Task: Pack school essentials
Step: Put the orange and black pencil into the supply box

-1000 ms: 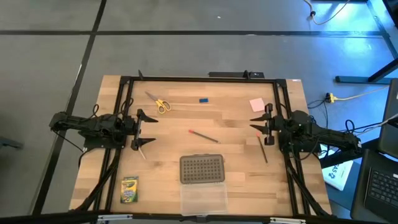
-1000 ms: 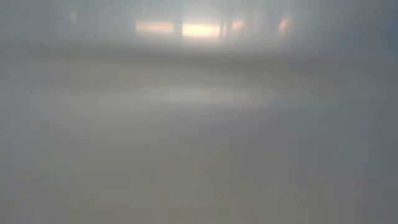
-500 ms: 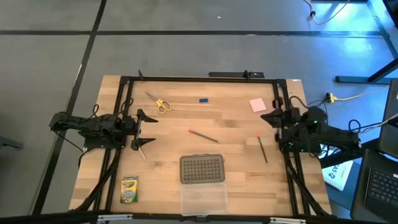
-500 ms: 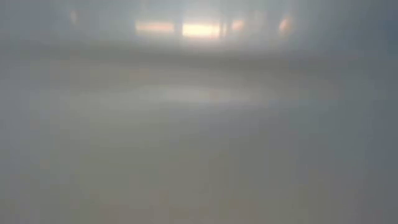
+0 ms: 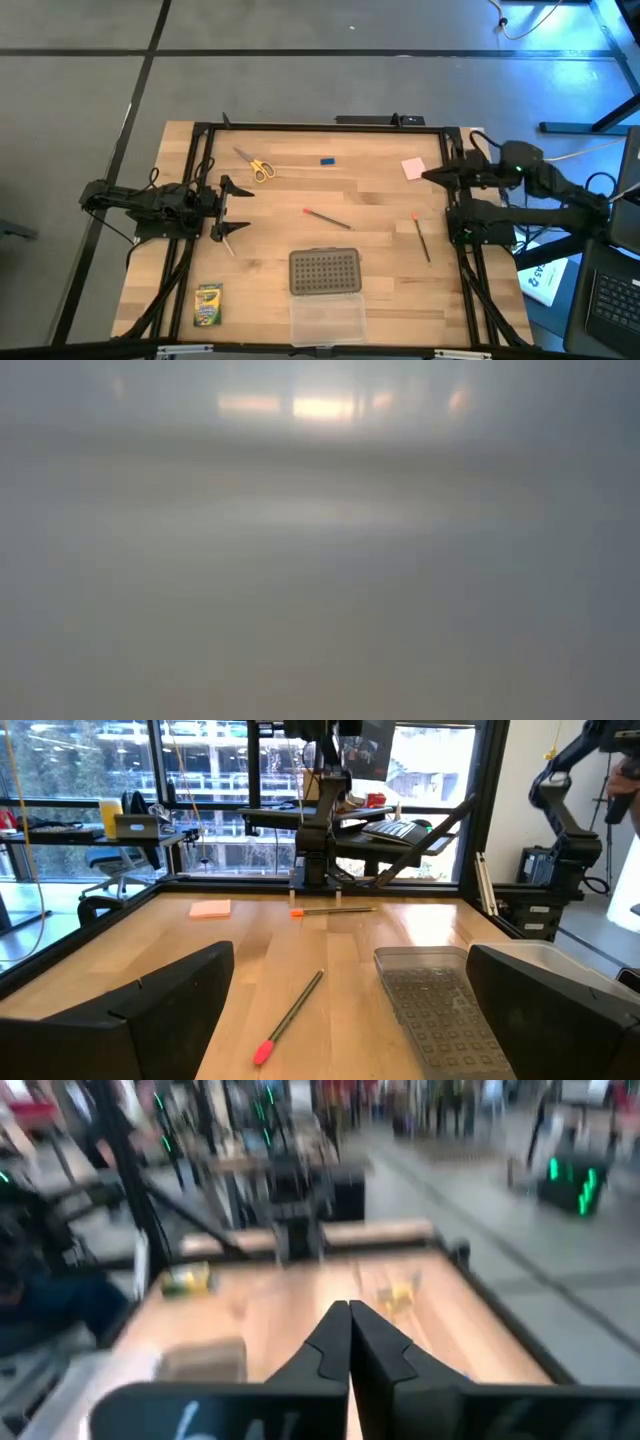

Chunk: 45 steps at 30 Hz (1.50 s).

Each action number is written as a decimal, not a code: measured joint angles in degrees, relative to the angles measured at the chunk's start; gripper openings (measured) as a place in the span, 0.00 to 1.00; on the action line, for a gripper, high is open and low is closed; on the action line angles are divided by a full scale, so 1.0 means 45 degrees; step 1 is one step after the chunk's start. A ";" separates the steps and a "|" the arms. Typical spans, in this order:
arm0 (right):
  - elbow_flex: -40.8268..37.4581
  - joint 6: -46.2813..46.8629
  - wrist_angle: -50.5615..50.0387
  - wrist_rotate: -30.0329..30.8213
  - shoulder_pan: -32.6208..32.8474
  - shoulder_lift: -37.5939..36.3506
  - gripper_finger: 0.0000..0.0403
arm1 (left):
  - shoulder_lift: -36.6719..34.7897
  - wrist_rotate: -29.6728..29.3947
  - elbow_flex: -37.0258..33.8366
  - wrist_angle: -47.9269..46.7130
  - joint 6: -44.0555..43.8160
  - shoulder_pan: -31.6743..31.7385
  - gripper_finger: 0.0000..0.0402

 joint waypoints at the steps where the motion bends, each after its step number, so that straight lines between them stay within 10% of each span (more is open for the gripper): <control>1: 0.0457 -0.0211 -0.0667 0.0188 0.0000 0.0526 0.00 | 0.0001 -0.0002 0.0002 0.0002 0.0000 0.0004 0.99; 16: 0.4925 0.0272 -0.5909 0.1413 0.0005 0.5831 0.00 | -0.0001 0.0001 -0.0001 0.0004 0.0003 0.0000 0.99; 35: 0.5022 0.7882 -1.0442 0.2276 0.0371 0.7967 0.00 | 0.0001 -0.0004 0.0011 0.0418 -0.0002 0.0004 0.99; 45: 0.5022 0.9152 -1.0817 0.2480 0.1421 0.8565 0.00 | 0.1288 0.1505 0.2532 -0.1449 0.0567 0.0004 0.99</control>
